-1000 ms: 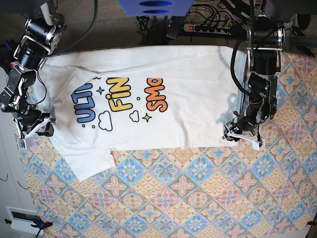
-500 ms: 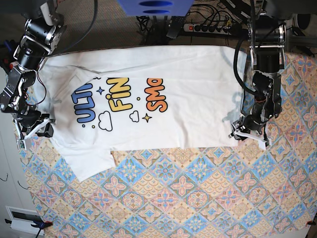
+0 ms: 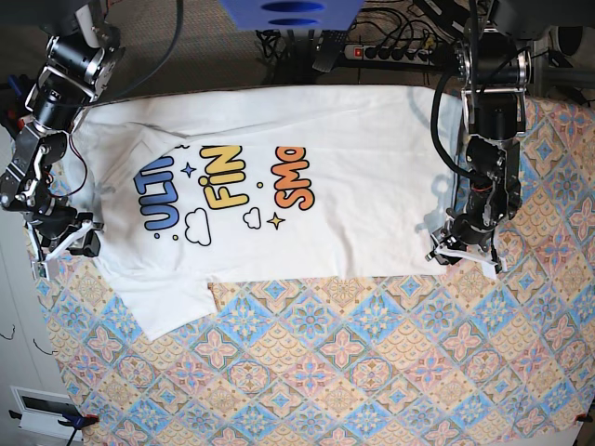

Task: Fold the T-shirt properly
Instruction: 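Grasp the side edges of the shirt body with both grippers, then pull the side edges with both grippers to straighten the shirt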

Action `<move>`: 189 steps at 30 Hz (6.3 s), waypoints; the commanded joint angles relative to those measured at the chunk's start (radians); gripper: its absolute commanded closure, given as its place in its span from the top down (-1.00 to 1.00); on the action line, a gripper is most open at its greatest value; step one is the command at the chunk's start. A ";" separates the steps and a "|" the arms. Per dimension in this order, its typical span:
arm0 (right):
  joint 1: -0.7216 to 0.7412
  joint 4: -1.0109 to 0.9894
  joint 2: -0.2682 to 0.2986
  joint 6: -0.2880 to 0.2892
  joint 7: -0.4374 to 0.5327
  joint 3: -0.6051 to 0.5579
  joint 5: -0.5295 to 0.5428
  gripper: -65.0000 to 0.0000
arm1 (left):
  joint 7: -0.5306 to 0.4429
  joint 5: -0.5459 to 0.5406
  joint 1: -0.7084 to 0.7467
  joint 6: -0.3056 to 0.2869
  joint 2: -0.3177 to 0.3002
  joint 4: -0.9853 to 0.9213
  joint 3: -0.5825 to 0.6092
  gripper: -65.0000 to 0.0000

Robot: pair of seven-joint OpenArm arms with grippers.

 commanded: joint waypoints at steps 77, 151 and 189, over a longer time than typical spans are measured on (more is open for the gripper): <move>0.338 -0.791 0.055 -0.065 0.723 -0.360 -0.401 0.12 | 0.119 -0.109 0.182 -0.103 -0.208 0.260 0.011 -1.00; 0.415 -0.791 0.040 -0.234 0.766 -0.487 -0.401 0.00 | 0.119 -0.114 0.182 -0.103 -0.186 0.260 0.046 -1.00; 0.232 -0.456 0.041 -0.116 0.629 -0.386 -0.395 -0.97 | 0.119 -0.116 0.177 -0.103 -0.189 0.268 0.045 -1.00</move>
